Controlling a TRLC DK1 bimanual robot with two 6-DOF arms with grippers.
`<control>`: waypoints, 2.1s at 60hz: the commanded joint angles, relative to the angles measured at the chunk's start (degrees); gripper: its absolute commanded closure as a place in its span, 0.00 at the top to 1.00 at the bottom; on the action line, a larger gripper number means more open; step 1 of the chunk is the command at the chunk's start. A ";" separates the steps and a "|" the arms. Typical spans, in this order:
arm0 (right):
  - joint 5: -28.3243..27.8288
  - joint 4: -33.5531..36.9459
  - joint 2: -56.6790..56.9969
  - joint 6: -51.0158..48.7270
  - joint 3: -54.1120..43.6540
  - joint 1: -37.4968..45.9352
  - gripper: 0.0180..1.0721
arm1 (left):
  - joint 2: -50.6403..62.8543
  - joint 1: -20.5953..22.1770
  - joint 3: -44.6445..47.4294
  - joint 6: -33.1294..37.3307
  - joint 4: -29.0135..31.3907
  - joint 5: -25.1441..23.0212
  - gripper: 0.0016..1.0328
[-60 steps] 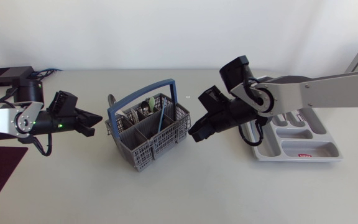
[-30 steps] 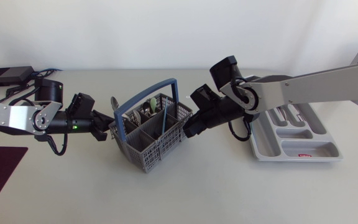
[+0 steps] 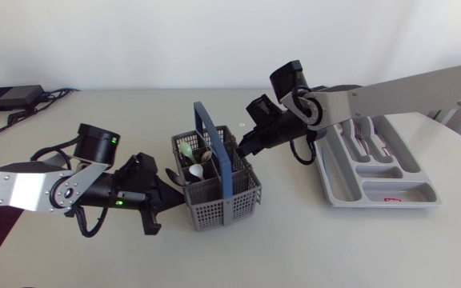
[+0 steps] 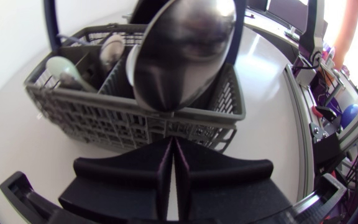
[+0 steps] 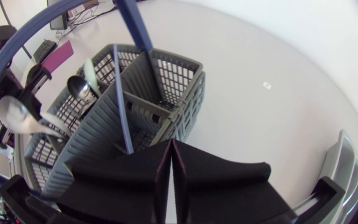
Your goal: Sort the cutlery from the basket into the organizer compartments.
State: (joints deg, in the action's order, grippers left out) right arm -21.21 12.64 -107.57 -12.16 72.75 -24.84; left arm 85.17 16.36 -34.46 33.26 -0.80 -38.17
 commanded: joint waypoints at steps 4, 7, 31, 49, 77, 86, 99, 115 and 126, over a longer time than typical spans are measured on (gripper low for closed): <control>1.35 0.19 -1.85 0.12 2.84 -0.21 0.06 | -0.79 5.88 1.50 0.49 0.97 3.54 0.03; 1.44 0.36 -0.71 0.03 2.22 0.32 0.06 | -1.76 5.00 1.23 0.41 1.15 3.54 0.03; -1.38 8.80 23.02 -3.66 -13.34 2.25 0.05 | -7.21 -11.61 -1.40 0.67 -1.84 2.75 0.03; -1.82 14.51 34.18 -5.41 -22.48 -0.21 0.06 | 8.97 -14.34 -11.60 -9.96 -16.96 2.84 0.03; -1.46 6.69 29.43 -3.13 -30.39 -8.56 0.06 | 24.87 -13.20 -24.61 -12.95 -17.31 1.87 0.03; -0.85 2.03 23.55 -3.66 -29.16 -7.06 0.05 | 24.61 -11.97 -24.34 -12.25 -15.29 -1.38 0.03; 0.21 0.36 21.96 -4.10 -26.61 -3.46 0.05 | 22.50 -10.91 -22.14 -8.91 -11.24 -4.54 0.03; 0.29 -1.13 19.68 -4.54 -23.36 1.20 0.06 | 15.91 -9.50 -15.99 -5.75 -8.08 -6.12 0.03; -0.06 -2.19 15.37 -5.15 -19.40 4.01 0.06 | 10.46 -6.87 -9.93 -4.87 -7.73 -6.12 0.03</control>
State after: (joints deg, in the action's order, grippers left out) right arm -20.25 13.30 -89.84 -16.58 49.41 -21.04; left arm 98.87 6.46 -47.92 26.52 -9.26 -41.74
